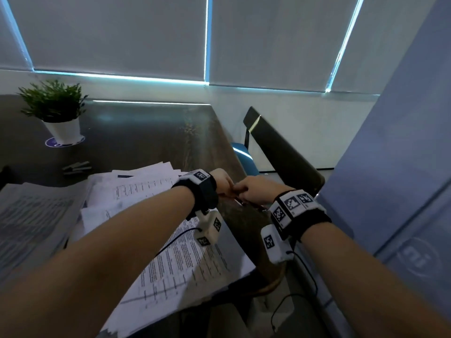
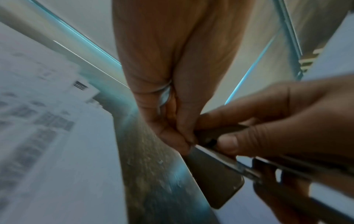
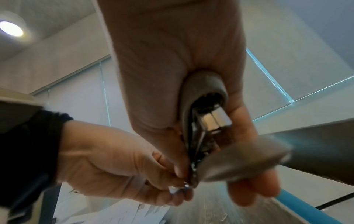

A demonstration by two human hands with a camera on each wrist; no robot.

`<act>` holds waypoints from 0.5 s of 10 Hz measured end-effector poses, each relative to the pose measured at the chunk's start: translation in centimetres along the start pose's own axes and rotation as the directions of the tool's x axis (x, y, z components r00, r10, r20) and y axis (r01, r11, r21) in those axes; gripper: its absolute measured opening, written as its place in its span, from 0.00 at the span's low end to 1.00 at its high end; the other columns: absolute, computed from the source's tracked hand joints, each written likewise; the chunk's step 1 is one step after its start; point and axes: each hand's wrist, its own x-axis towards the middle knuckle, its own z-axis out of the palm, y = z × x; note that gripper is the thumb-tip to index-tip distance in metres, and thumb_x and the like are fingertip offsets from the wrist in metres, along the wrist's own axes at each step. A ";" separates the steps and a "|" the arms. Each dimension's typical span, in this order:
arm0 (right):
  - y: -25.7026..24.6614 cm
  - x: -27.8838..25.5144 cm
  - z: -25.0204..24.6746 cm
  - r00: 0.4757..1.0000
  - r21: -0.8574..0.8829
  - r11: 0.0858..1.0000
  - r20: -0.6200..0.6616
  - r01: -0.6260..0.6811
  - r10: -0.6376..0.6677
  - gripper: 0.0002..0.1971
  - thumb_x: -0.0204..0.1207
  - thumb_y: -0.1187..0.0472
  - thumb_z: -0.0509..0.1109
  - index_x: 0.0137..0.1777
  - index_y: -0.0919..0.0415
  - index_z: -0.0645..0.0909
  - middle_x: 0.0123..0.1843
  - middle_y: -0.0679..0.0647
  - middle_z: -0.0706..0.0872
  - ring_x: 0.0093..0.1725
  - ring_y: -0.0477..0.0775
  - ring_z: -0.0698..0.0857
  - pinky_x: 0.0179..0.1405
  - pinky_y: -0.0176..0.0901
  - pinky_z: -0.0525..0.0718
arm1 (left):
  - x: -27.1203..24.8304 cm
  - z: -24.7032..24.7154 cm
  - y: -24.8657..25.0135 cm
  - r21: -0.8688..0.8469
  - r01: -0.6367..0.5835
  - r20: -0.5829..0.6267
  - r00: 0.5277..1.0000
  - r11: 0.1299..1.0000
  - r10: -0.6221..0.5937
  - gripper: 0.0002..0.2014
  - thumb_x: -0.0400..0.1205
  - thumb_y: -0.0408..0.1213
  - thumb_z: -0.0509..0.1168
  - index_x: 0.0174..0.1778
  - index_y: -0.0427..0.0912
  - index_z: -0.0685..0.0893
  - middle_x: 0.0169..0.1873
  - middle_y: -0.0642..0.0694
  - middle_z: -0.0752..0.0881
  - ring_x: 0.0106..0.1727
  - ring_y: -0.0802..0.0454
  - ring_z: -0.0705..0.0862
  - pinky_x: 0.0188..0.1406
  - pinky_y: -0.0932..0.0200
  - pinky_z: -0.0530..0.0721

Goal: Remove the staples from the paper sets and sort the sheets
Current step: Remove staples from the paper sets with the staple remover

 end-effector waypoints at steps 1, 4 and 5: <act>1.2 -0.8 0.1 0.998 0.009 0.999 -0.045 -0.051 0.052 0.17 0.82 0.62 0.64 0.65 0.44 0.85 0.55 0.51 0.87 0.54 0.51 0.85 0.57 0.44 0.81 | 1.2 1.7 1.7 0.185 -0.009 -0.048 0.999 0.983 0.018 0.08 0.76 0.30 0.71 0.50 0.41 0.90 0.44 0.45 0.88 0.39 0.54 0.82 0.44 0.61 0.82; 3.0 -1.6 0.9 0.966 0.239 0.961 -0.182 -0.138 0.184 0.20 0.83 0.64 0.65 0.73 0.50 0.80 0.71 0.52 0.82 0.65 0.50 0.83 0.67 0.44 0.80 | 2.9 4.5 0.2 0.245 0.061 -0.064 0.997 0.968 -0.047 0.15 0.84 0.30 0.60 0.65 0.32 0.82 0.55 0.38 0.86 0.47 0.51 0.78 0.49 0.59 0.79; 2.7 -1.5 0.5 0.931 0.481 0.864 -0.225 -0.150 0.287 0.28 0.83 0.60 0.67 0.82 0.52 0.67 0.76 0.57 0.75 0.66 0.56 0.80 0.67 0.50 0.80 | 2.5 2.9 0.4 0.237 0.086 -0.119 0.991 0.968 -0.059 0.15 0.83 0.30 0.61 0.64 0.32 0.82 0.54 0.38 0.86 0.45 0.52 0.77 0.42 0.65 0.78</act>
